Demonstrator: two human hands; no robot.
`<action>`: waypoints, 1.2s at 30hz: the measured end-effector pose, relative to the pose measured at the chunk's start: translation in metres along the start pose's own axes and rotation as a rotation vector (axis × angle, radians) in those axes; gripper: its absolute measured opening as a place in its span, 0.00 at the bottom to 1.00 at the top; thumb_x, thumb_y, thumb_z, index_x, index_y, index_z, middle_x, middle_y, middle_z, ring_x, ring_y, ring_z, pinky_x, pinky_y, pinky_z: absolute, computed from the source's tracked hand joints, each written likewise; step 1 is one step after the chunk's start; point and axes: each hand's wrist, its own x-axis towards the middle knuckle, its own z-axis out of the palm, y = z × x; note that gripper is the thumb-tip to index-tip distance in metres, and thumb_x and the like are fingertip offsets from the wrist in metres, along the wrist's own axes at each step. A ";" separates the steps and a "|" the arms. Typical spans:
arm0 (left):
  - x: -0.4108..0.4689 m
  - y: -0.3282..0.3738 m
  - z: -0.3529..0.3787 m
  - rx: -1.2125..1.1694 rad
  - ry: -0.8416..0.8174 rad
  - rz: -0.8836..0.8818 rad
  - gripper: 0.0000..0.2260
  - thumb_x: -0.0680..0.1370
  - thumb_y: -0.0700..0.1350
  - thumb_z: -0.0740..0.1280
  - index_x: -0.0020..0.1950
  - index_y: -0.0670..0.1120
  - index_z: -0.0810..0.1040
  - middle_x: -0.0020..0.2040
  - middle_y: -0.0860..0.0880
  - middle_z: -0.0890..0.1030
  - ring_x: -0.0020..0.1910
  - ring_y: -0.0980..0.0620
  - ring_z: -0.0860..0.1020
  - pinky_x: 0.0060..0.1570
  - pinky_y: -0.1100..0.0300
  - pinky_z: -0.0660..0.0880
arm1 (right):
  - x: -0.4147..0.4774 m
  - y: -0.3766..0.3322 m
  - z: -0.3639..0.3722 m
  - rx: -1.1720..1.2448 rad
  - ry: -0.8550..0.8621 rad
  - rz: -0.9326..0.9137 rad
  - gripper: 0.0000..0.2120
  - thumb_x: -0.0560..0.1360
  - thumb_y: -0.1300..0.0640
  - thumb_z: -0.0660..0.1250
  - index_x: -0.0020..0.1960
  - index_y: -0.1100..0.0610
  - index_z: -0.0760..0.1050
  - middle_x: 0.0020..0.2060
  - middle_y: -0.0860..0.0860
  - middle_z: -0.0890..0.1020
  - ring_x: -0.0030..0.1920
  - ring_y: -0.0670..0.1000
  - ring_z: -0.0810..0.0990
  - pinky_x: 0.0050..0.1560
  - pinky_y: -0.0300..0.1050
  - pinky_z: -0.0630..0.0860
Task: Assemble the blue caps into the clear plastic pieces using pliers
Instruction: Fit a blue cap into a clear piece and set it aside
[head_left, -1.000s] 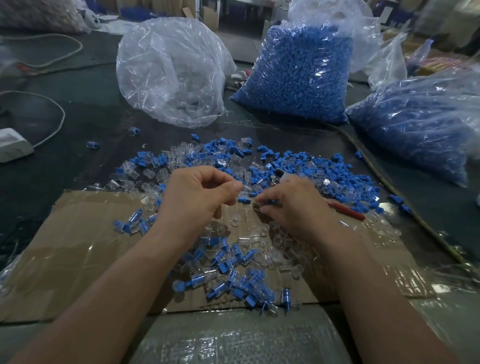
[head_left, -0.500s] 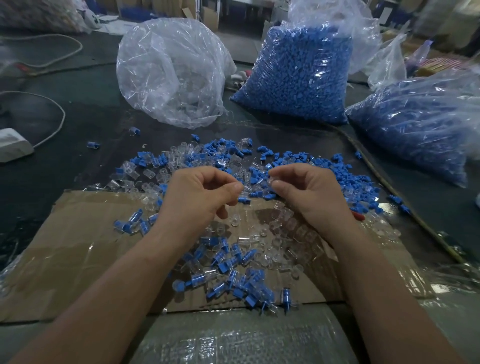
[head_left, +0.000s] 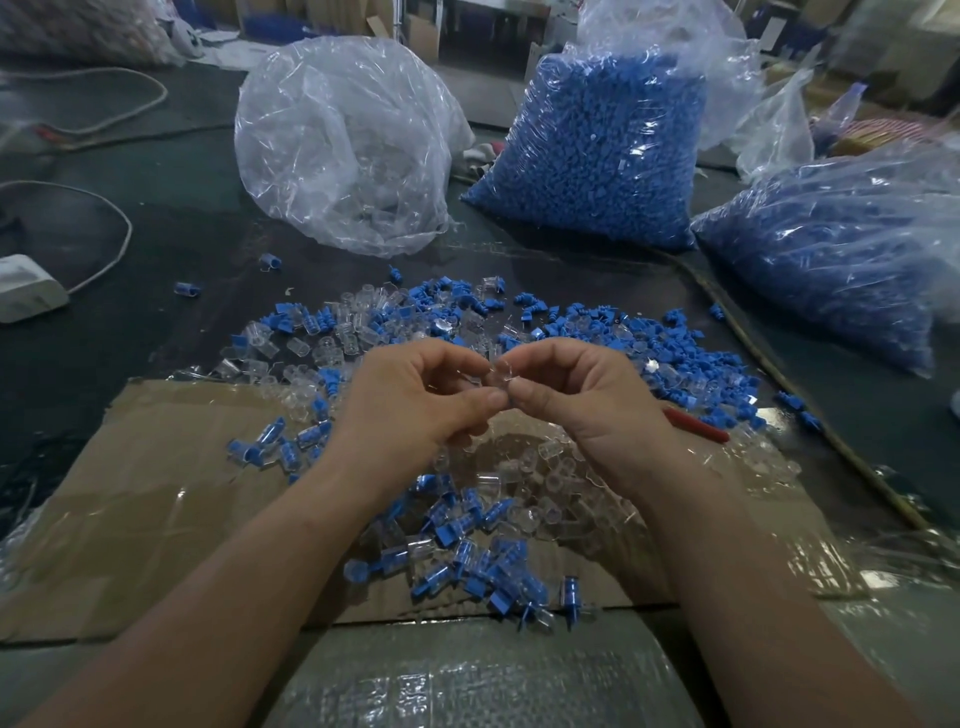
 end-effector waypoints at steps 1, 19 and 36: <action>0.000 0.000 0.000 -0.002 0.012 0.001 0.07 0.66 0.40 0.73 0.40 0.49 0.79 0.34 0.49 0.83 0.30 0.53 0.81 0.30 0.66 0.77 | 0.000 0.000 0.000 -0.003 0.001 0.003 0.08 0.64 0.61 0.69 0.43 0.56 0.78 0.37 0.49 0.84 0.41 0.46 0.83 0.42 0.34 0.76; 0.000 0.003 -0.001 -0.050 -0.025 0.070 0.10 0.69 0.35 0.71 0.34 0.50 0.80 0.39 0.54 0.84 0.32 0.59 0.79 0.30 0.68 0.75 | 0.000 -0.001 0.002 -0.021 -0.009 0.096 0.05 0.72 0.61 0.64 0.47 0.59 0.75 0.36 0.51 0.83 0.38 0.49 0.82 0.43 0.39 0.78; 0.003 -0.002 -0.003 -0.049 0.081 0.008 0.06 0.67 0.36 0.72 0.35 0.45 0.79 0.29 0.52 0.81 0.28 0.57 0.79 0.30 0.68 0.76 | 0.000 0.000 0.009 -0.057 0.146 -0.038 0.03 0.69 0.59 0.67 0.43 0.56 0.77 0.34 0.47 0.83 0.35 0.45 0.81 0.38 0.35 0.76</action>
